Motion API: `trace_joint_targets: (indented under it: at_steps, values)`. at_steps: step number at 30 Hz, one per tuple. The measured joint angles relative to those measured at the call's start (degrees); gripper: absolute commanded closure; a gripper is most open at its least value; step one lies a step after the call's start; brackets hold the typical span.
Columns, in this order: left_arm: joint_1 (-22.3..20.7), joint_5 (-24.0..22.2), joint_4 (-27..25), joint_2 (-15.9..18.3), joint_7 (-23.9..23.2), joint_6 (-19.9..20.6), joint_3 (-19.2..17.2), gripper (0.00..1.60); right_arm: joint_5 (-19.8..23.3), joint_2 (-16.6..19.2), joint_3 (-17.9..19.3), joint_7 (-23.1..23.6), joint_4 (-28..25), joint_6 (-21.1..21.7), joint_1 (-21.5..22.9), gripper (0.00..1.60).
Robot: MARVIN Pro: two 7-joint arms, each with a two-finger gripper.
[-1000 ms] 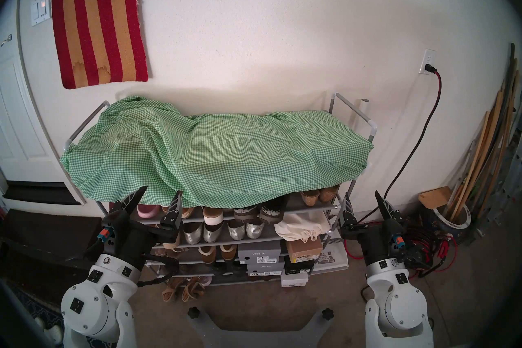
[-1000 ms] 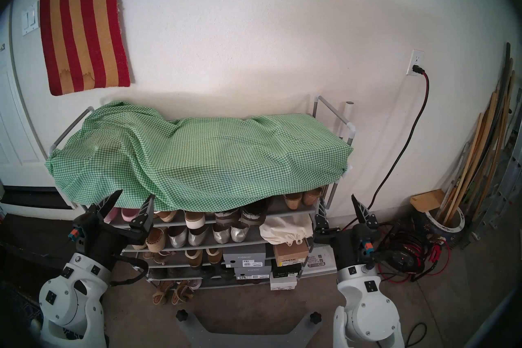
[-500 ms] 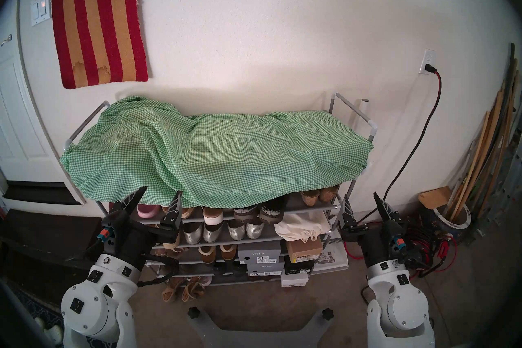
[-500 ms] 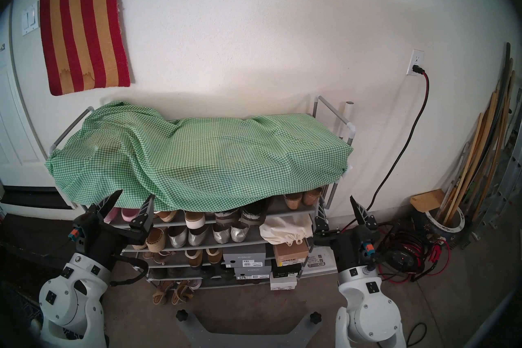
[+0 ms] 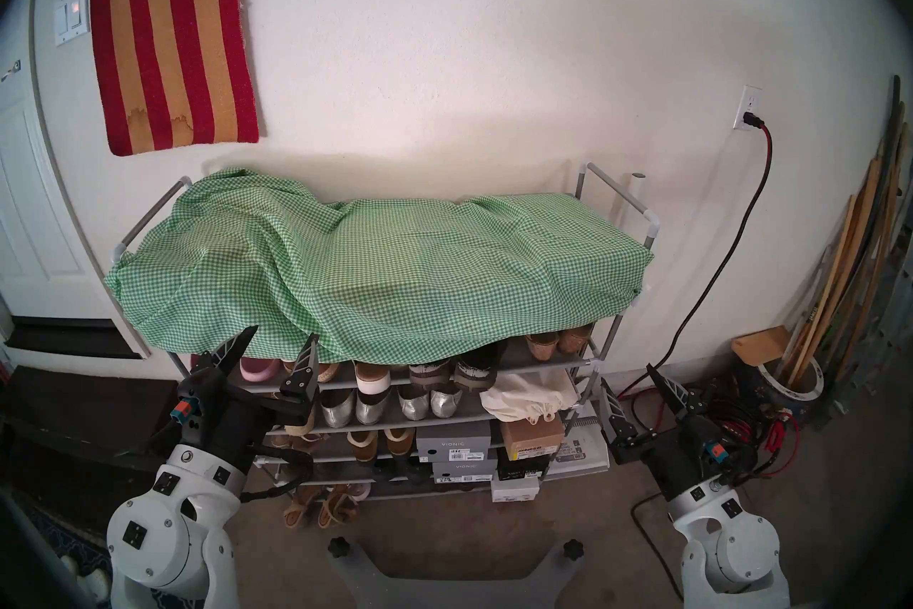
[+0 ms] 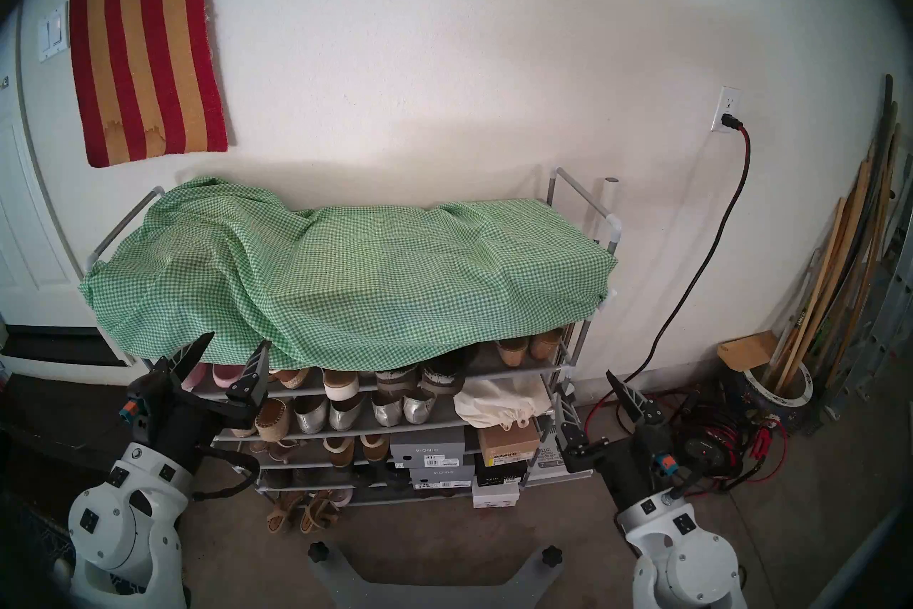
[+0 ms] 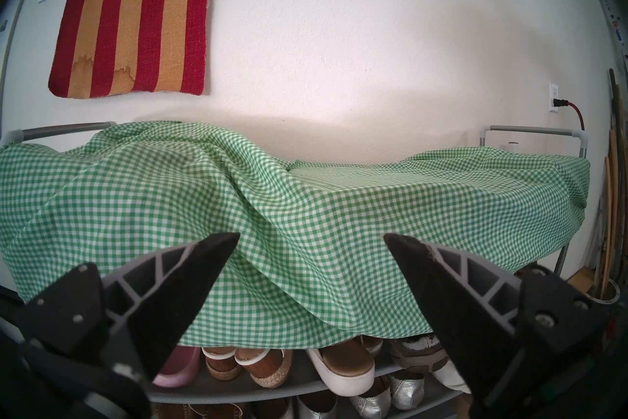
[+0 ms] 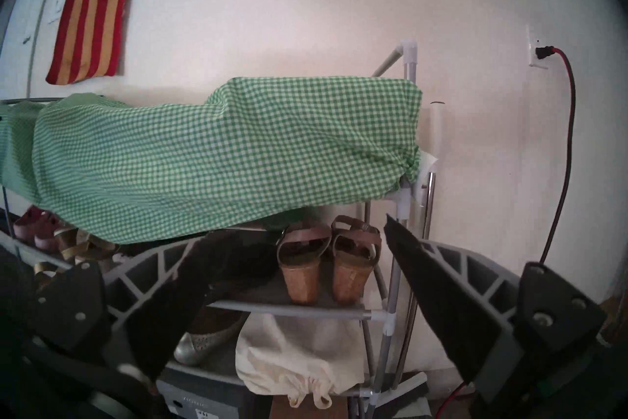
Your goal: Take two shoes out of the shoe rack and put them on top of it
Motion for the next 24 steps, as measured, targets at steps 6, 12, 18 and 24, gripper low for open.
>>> trace_joint_targets:
  at_steps: [6, 12, 18, 24]
  values:
    - [0.0, 0.0, 0.0, 0.0, 0.0, 0.0, 0.0, 0.0, 4.2, 2.4, 1.7, 5.0, 2.4, -0.6, 0.6, 0.0]
    - [0.0, 0.0, 0.0, 0.0, 0.0, 0.0, 0.0, 0.0, 5.5, 3.3, 2.3, 6.7, 3.3, -0.8, 1.2, 0.0]
    - [0.0, 0.0, 0.0, 0.0, 0.0, 0.0, 0.0, 0.0, 6.1, 3.7, 2.3, 7.7, 3.4, -0.9, 1.6, 0.0]
    - [0.0, 0.0, 0.0, 0.0, 0.0, 0.0, 0.0, 0.0, 7.4, 4.5, 3.0, 9.1, 3.3, 0.0, 2.2, 0.0]
